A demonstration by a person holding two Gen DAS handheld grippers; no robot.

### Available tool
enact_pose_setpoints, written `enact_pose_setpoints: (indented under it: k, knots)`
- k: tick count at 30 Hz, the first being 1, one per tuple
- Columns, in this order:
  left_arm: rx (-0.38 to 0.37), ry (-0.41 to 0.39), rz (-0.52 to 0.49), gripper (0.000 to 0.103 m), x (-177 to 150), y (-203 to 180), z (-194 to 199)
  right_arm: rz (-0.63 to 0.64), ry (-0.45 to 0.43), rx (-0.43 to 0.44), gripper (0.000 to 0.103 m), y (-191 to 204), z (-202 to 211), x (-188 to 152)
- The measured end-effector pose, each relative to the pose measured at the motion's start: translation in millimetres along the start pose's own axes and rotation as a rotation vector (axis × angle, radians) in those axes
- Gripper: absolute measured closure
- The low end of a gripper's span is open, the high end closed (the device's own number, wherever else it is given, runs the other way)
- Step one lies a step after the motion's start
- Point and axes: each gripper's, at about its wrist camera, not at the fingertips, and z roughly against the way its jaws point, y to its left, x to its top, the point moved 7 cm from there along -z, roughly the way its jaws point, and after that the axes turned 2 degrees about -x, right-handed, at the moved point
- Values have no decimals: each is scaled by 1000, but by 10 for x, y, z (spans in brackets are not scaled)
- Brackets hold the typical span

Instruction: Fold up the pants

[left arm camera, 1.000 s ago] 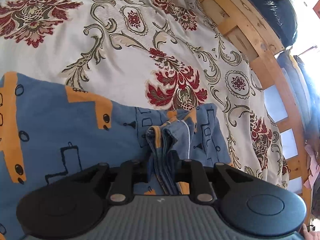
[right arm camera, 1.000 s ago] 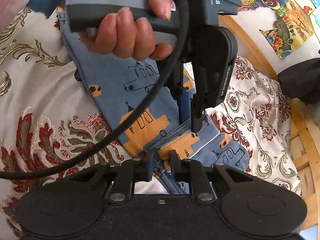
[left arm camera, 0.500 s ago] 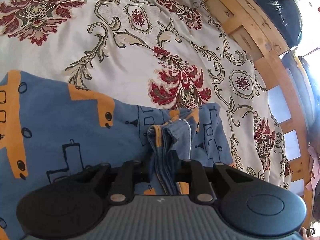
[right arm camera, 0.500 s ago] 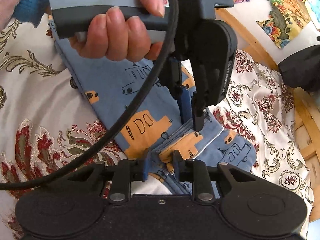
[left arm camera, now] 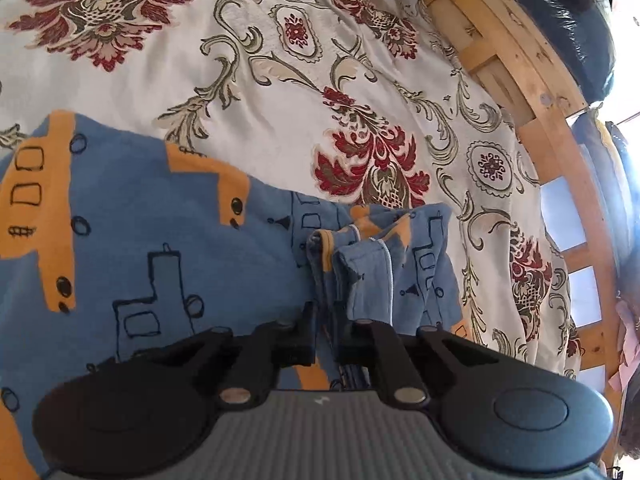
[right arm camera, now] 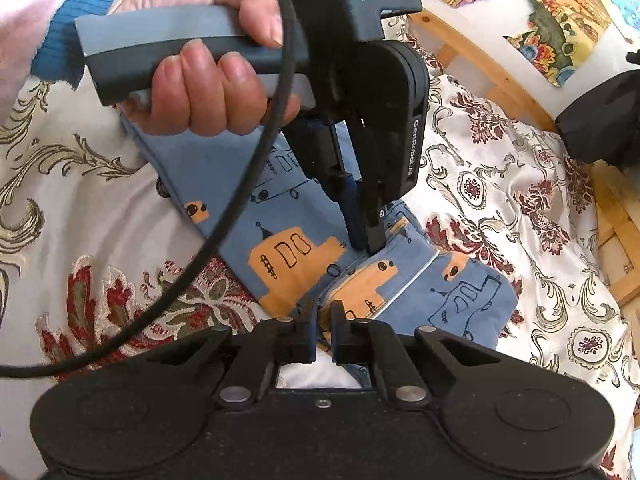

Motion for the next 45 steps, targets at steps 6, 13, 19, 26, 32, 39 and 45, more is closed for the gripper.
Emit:
enact_pose_setpoints:
  k: [6, 13, 19, 26, 32, 39, 45]
  knots:
    - [-58, -46, 44, 61, 54, 65, 49, -24, 5, 25, 97, -29, -9, -18]
    - [-128, -78, 18, 32, 111, 13, 8, -36, 12, 30, 97, -41, -67, -24]
    - [-192, -101, 8, 20, 110, 36, 67, -38, 15, 37, 97, -36, -87, -27]
    - [-182, -111, -64, 17, 107, -6, 42, -35, 16, 35, 97, -14, -97, -31]
    - [-63, -111, -115, 63, 138, -75, -88, -33, 16, 30, 97, -11, -98, -33]
    - [-70, -118, -50, 84, 134, 15, -65, -35, 10, 24, 97, -9, -76, -35]
    - [-30, -113, -32, 89, 129, -14, 1, -49, 7, 26, 97, -23, -56, -23]
